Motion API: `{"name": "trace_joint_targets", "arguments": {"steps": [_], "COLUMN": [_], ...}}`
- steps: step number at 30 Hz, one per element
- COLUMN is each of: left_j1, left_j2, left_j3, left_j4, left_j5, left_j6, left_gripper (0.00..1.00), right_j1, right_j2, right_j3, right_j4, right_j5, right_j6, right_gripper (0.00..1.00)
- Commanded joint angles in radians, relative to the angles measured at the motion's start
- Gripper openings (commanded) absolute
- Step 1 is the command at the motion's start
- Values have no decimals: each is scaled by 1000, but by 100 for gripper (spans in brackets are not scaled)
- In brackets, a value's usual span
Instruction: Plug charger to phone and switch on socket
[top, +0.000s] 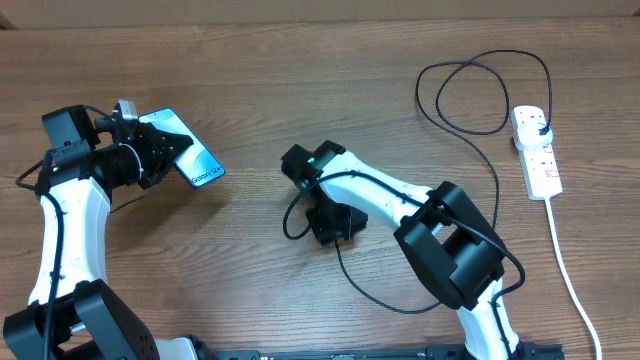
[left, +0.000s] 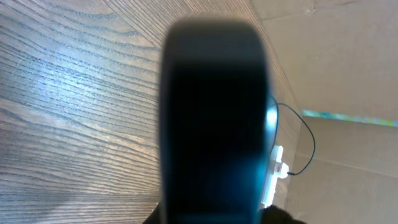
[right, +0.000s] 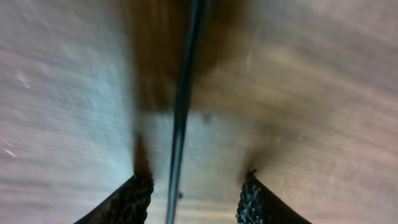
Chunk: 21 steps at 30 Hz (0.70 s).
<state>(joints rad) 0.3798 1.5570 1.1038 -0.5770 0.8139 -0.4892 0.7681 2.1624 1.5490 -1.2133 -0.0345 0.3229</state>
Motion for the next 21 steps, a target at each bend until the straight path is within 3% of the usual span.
{"name": "trace_joint_targets", "arguments": {"steps": [1,6,12,21], "left_j1": [2,2,2,2], "left_j2": [-27,-27,-27,-27], "left_j3": [11,11,11,11], "left_j4": [3,1,1,1], "left_j5": [17,17,17,17], "left_j6": [26,26,26,26], "left_gripper": [7,8,8,9], "right_j1": [-32,-62,-68,-68], "right_j2": [8,8,8,8], "right_j3": [0,0,0,-1], "right_j4": [65,149,241,250], "right_j5": [29,6,4,4], "right_j6": [43,45,49,51], "right_gripper": [49,46,31,18]}}
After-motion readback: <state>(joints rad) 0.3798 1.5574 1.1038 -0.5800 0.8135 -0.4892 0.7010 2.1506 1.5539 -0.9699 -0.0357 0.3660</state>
